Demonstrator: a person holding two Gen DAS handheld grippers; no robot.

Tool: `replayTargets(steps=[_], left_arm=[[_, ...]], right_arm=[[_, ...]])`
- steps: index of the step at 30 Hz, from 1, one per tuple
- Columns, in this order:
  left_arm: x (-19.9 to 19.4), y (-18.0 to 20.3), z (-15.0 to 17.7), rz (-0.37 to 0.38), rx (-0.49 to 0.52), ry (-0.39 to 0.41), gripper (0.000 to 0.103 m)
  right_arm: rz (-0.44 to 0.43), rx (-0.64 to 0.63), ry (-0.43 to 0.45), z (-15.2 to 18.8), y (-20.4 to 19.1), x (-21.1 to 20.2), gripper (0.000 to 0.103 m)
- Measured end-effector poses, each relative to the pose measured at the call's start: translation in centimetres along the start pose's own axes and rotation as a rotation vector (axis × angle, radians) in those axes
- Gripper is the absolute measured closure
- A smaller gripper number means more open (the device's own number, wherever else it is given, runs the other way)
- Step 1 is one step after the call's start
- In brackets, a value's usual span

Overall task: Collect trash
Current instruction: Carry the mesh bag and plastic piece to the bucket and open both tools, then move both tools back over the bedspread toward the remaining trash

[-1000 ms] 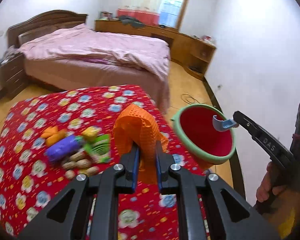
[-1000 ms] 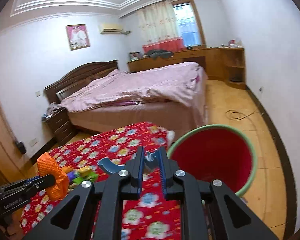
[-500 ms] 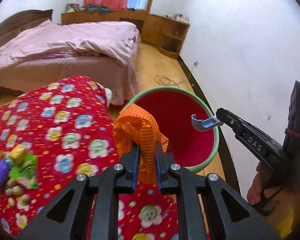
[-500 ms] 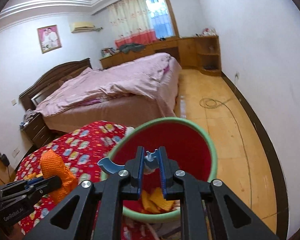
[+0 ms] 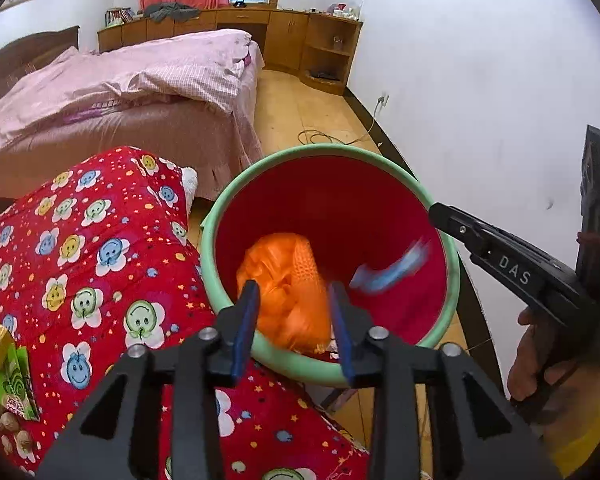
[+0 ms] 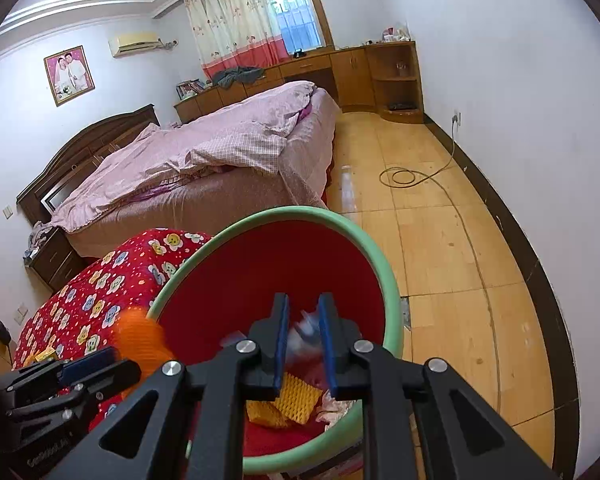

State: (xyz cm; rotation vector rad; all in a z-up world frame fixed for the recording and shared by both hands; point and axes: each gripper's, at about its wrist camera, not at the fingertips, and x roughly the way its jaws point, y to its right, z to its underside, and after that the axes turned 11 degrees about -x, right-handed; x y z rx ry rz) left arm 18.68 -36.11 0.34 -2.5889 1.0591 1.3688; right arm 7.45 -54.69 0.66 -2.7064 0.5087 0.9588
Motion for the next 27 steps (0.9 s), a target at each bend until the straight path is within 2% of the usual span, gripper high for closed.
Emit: replayTargets(steps=[5,13,18,27], left_arm=[[-0.4,-0.2,0.0,0.001,-0.004,0.007,0.067],[-2.9,-2.0,0.0,-0.006,-0.063,0.032,0.067],[-5.7,-4.2,0.4,-0.048,-0.100,0.069,0.067],[-11.4,-10.6,2.1,-0.153,-0.210,0.135,0.067]], right_arm=[[-0.016,0.007,0.004,0.0,-0.3,0.2,0.077],[-0.026,-0.006,0.027,-0.2,-1.7,-2.2,0.070],[-0.066,-0.015,0.036,0.0,-3.5,-4.2,0.067],[-0.157,-0.046,0.048,0.8,-8.2,-6.6,0.064]])
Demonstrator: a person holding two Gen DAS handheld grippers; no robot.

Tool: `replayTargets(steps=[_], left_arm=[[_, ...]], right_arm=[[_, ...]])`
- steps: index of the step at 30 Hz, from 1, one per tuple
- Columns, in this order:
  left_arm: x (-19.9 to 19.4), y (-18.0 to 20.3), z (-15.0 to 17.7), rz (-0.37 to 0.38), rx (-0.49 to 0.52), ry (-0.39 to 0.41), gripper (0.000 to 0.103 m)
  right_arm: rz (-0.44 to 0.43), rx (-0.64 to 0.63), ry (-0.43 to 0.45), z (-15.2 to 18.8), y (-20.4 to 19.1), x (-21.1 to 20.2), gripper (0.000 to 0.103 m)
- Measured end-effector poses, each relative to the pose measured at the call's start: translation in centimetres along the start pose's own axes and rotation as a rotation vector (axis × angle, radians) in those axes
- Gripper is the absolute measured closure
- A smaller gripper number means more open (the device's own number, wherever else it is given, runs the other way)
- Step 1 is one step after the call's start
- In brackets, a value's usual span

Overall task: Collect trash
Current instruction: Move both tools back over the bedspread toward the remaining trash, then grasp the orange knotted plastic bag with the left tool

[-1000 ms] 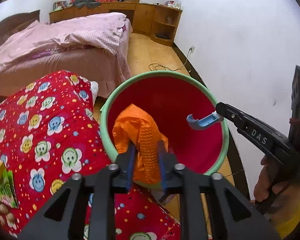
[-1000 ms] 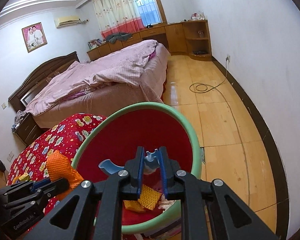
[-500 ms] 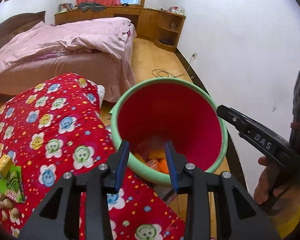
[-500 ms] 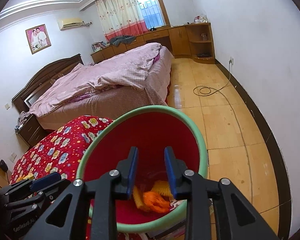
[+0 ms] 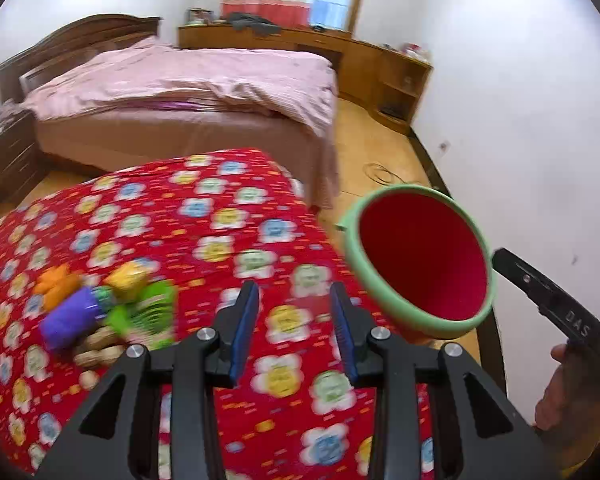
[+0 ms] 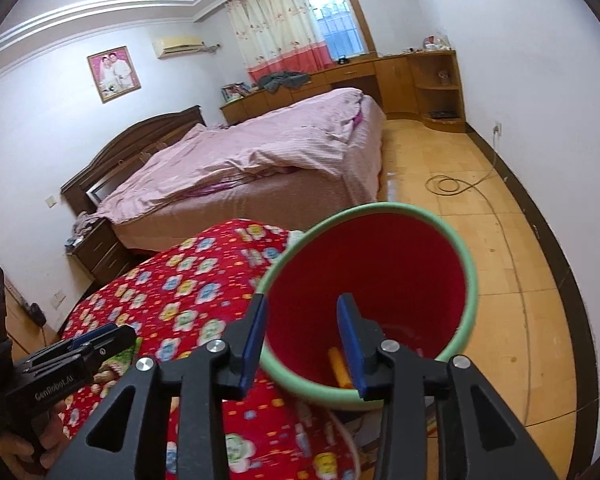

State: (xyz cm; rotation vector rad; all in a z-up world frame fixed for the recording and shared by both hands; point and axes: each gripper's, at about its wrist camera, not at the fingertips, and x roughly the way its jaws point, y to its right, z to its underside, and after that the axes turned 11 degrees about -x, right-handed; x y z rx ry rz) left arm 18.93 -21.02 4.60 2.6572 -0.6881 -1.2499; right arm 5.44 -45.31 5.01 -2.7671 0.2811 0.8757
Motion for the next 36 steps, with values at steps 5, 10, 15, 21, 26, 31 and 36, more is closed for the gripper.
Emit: replayTargets(steps=[5,10,15,21,26,31,36], left_arm=[[-2.6,-4.6,-0.1,-0.079,-0.052,0.043,0.067],[-4.3,-9.4,-0.7,-0.146,-0.107,0.066,0.067],[-4.3,-14.0,-1.9,-0.197,-0.168,0.076,0.067],[-2.1,-18.9,-3.2,-0.249,-0.219,0.052,0.067],[0.5,-21.3,-3.4,-0.251,-0.255,0.014,0.067],[3.0,-22.6,-3.3,-0.224,-0.307,-0.028,0.066],[4.6,-22.9,-3.0,-0.220,-0.326,-0.054,0.065]], right_arm=[[-0.045,-0.033,0.004,0.2,-3.4,-0.4,0.062],[-0.059,-0.047,-0.007,0.3,-6.0,0.1,0.060],[-0.060,-0.068,-0.035,0.3,-8.6,1.3,0.057],[-0.056,-0.081,-0.088,0.3,-10.6,3.8,0.056],[-0.059,-0.088,-0.095,-0.2,-11.6,5.5,0.056],[-0.068,-0.112,-0.121,-0.3,-12.8,7.4,0.056],[-0.088,-0.139,-0.160,0.3,-14.0,9.0,0.056]])
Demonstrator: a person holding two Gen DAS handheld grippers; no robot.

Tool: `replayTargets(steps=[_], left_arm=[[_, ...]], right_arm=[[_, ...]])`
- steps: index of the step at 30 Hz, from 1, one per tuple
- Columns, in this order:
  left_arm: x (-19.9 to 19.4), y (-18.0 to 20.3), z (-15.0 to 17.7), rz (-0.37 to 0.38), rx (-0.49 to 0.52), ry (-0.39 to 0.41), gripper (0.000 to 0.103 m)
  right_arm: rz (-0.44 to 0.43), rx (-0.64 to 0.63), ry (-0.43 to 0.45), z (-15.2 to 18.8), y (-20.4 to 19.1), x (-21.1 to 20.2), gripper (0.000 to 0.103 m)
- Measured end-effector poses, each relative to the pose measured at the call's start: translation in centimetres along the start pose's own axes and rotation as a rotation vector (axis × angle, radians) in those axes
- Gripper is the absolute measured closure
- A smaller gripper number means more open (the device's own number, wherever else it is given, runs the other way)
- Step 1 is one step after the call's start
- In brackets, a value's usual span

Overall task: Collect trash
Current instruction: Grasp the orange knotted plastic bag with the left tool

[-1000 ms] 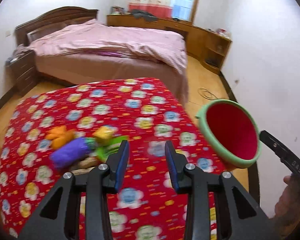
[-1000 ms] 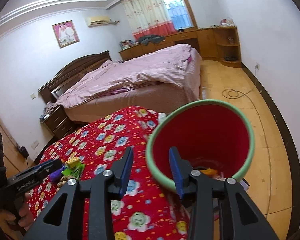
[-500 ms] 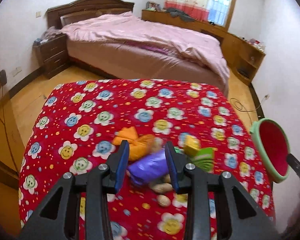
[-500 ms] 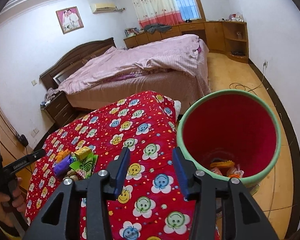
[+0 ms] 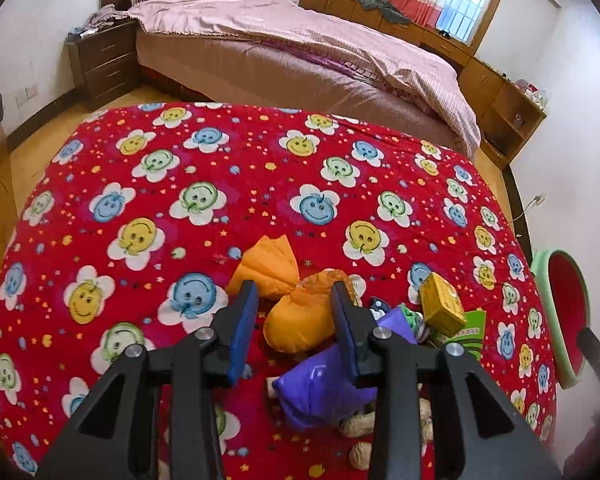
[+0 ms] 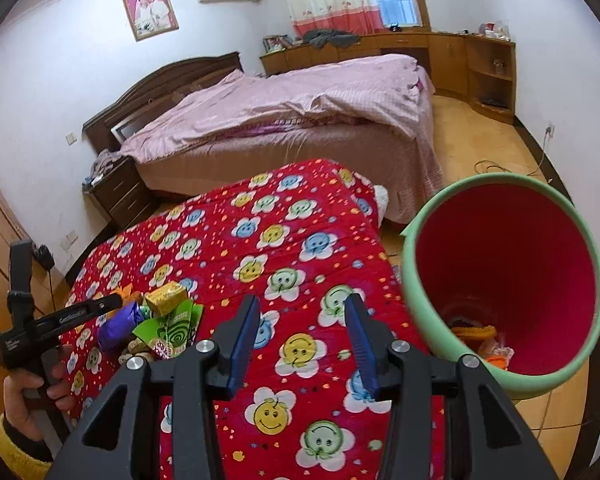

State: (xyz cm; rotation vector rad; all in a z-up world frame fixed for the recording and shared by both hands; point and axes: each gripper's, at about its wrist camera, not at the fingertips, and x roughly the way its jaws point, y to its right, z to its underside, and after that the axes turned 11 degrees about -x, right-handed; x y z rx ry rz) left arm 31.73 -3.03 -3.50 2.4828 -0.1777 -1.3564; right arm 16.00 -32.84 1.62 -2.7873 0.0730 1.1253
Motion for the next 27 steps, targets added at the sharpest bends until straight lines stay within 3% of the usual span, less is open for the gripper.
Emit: replayTargets(steps=[5,6,7,8,13,19,27], left_arm=[[0.6,0.2,0.1,0.048,-0.031,-0.029,0.065],[0.8,0.2,0.2,0.075,-0.046,-0.047,0.068],[1.0,0.2,0.3,0.102,-0.061,-0.060,0.079],[1.0,0.2,0.3,0.123,-0.072,-0.068,0.080],[-0.5,0.3,0.7,0.132,-0.054,-0.028,0.083],[-5.0,-1.4,0.8,0.101,-0.077,0.071,0.083],[-8.0,-4.8,2.4,0.021,-0.122,0.144,0.083]], right_arm=[[-0.026,-0.020,-0.023,-0.1,-0.9,1.4,0.056],[-0.031,-0.025,-0.026,-0.2,-1.1,1.6,0.056],[-0.036,-0.031,-0.029,-0.3,-1.4,1.8,0.056],[-0.046,-0.040,-0.030,-0.5,-1.8,2.0,0.056],[-0.086,-0.087,-0.037,-0.9,-4.0,2.9,0.056],[-0.141,-0.136,-0.064,-0.8,-6.4,3.9,0.055],[-0.207,-0.209,-0.119,0.3,-10.1,5.0,0.037]])
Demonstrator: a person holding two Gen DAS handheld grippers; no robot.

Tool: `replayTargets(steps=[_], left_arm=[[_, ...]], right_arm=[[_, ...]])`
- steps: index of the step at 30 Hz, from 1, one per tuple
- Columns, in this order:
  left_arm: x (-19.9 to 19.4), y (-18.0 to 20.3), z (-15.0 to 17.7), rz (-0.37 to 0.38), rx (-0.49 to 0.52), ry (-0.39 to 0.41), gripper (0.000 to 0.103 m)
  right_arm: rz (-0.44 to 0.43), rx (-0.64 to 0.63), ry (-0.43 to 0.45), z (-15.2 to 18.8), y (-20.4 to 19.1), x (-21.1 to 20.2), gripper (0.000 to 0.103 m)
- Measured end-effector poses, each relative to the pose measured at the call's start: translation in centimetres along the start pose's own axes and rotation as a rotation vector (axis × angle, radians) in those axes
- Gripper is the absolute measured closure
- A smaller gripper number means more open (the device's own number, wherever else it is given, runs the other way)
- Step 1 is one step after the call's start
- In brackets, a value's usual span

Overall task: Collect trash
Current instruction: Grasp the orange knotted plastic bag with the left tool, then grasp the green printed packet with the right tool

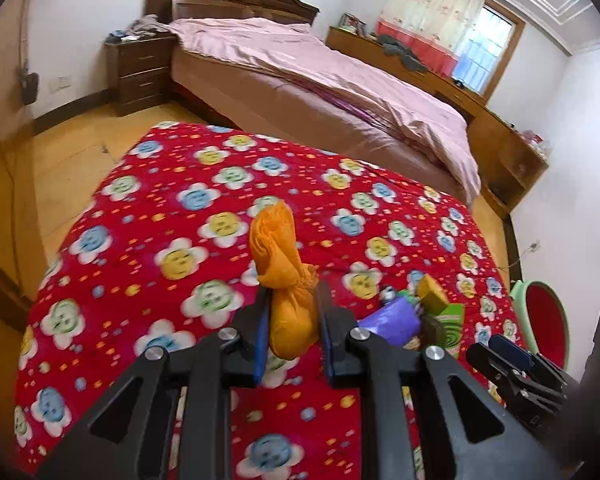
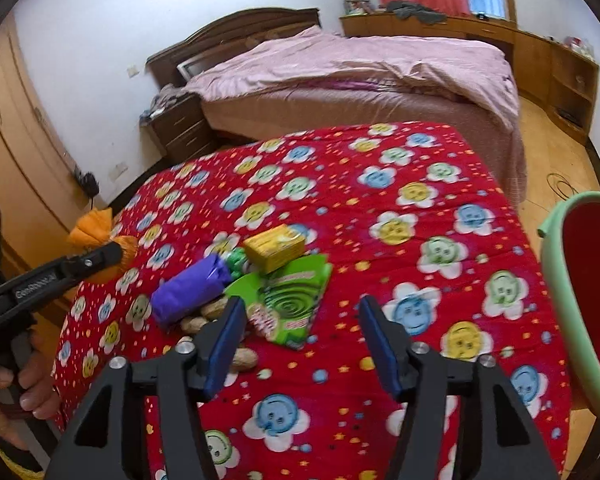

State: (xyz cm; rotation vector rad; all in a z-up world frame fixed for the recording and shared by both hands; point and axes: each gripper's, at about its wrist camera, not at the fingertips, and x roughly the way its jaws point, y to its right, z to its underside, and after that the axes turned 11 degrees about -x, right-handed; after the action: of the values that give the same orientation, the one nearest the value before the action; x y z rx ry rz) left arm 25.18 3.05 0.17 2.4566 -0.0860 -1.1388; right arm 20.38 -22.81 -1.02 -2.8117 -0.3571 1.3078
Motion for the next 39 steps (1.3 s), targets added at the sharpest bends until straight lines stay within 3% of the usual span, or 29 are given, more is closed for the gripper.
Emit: replayTargets(steps=[4,19,21,23,26,39], left_arm=[[-0.5,-1.2,0.6,-0.020,-0.004,0.009,0.083],[-0.8,-0.9,1.6,-0.014,0.018,0.014,0.083],[-0.8,-0.8,1.7,-0.014,0.021,0.014,0.083],[-1.0,-0.7,1.8,-0.012,0.022,0.014,0.083],[-1.2,-0.5,1.9,-0.010,0.025,0.016,0.083],[-3.2,0.9,3.3,0.038,0.048,0.020,0.083]], right_arm=[[-0.001,-0.031,-0.035,0.0,-1.1,1.3,0.031],[-0.020,-0.051,-0.059,-0.7,-1.6,4.0,0.031],[-0.029,-0.047,-0.058,-0.7,-1.7,4.3,0.034],[-0.020,-0.052,-0.060,-0.6,-1.7,4.4,0.055],[-0.014,-0.064,-0.055,-0.4,-1.5,4.1,0.063],[0.018,-0.059,-0.045,2.9,0.1,-2.2,0.064]])
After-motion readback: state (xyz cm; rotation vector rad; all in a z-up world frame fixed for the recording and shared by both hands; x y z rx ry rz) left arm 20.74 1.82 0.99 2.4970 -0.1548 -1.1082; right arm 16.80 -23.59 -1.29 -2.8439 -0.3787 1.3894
